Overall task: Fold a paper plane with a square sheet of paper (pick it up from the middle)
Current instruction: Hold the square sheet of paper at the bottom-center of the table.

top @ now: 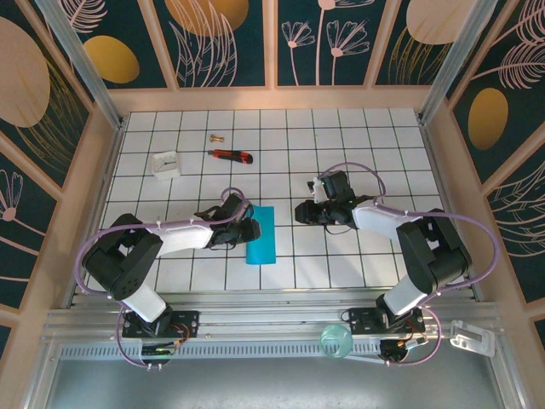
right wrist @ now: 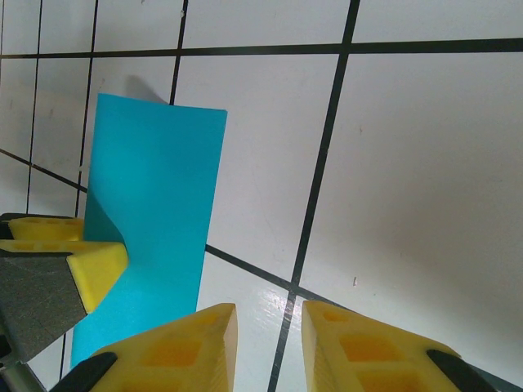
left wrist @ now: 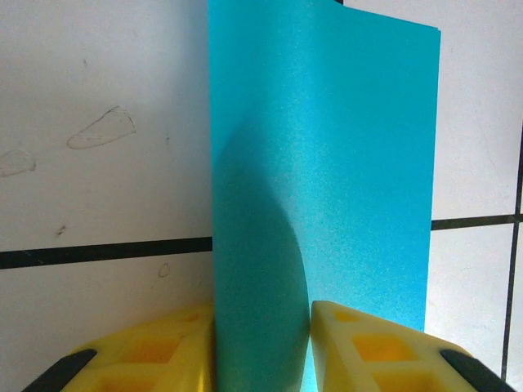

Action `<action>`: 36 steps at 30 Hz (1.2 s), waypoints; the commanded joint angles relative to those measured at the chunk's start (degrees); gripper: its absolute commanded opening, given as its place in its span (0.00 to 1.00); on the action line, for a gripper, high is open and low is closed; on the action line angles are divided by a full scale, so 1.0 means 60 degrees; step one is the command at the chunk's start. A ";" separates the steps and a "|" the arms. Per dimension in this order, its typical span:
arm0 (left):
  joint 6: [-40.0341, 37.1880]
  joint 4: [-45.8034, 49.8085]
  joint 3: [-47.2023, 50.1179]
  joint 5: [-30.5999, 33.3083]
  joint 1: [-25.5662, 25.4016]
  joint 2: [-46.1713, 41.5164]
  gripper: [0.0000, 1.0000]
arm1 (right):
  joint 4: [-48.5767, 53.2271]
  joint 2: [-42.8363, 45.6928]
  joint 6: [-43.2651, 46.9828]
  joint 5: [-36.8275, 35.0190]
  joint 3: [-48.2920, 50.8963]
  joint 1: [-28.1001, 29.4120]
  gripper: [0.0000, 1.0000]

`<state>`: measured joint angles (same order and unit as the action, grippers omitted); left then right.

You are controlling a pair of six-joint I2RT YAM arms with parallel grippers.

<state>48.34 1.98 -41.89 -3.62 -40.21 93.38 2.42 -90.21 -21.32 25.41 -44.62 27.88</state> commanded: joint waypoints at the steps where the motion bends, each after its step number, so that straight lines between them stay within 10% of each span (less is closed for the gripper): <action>1: 0.0182 0.0813 0.0411 0.0002 -0.0059 0.0626 0.36 | -0.0022 0.0098 -0.0037 0.0028 -0.0038 0.0085 0.27; 36: 0.0235 0.0749 0.0507 0.0107 -0.0142 0.0747 0.35 | -0.0188 0.0102 -0.0220 0.0166 -0.0034 0.0200 0.27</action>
<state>48.73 1.74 -41.78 -2.68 -40.62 93.54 2.39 -90.21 -21.58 25.50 -44.62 28.27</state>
